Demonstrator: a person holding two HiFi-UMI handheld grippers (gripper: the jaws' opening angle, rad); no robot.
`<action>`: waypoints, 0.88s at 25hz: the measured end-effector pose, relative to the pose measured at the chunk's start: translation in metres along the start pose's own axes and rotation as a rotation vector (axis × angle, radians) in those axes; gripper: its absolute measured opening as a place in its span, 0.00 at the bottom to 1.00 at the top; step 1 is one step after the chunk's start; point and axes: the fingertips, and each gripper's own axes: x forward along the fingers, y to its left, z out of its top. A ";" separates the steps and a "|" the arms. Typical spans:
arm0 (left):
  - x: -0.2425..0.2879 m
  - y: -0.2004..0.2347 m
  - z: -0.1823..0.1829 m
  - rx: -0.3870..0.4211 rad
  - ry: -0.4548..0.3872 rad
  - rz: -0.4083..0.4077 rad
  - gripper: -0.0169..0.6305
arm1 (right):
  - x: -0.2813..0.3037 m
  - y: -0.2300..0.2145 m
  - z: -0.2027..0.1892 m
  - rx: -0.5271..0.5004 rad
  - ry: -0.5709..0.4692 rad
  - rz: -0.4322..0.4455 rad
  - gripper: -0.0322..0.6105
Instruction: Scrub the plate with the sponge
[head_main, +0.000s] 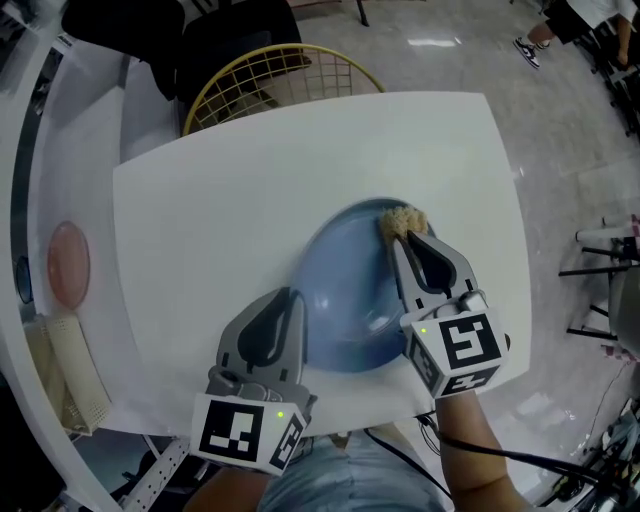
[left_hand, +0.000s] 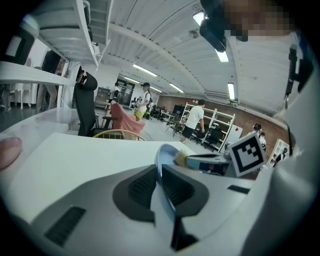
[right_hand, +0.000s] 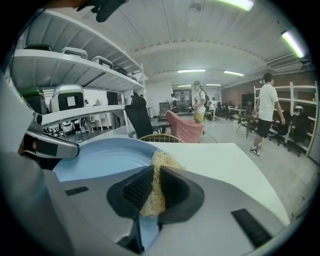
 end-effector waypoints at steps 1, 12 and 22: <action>-0.001 0.001 0.000 -0.003 -0.001 0.002 0.08 | 0.001 0.003 0.002 -0.005 -0.003 0.006 0.12; -0.004 0.006 0.000 -0.024 -0.010 0.024 0.08 | 0.008 0.042 0.020 -0.075 -0.047 0.101 0.12; -0.002 0.007 -0.002 -0.033 -0.014 0.039 0.07 | -0.002 0.074 0.022 -0.127 -0.083 0.203 0.12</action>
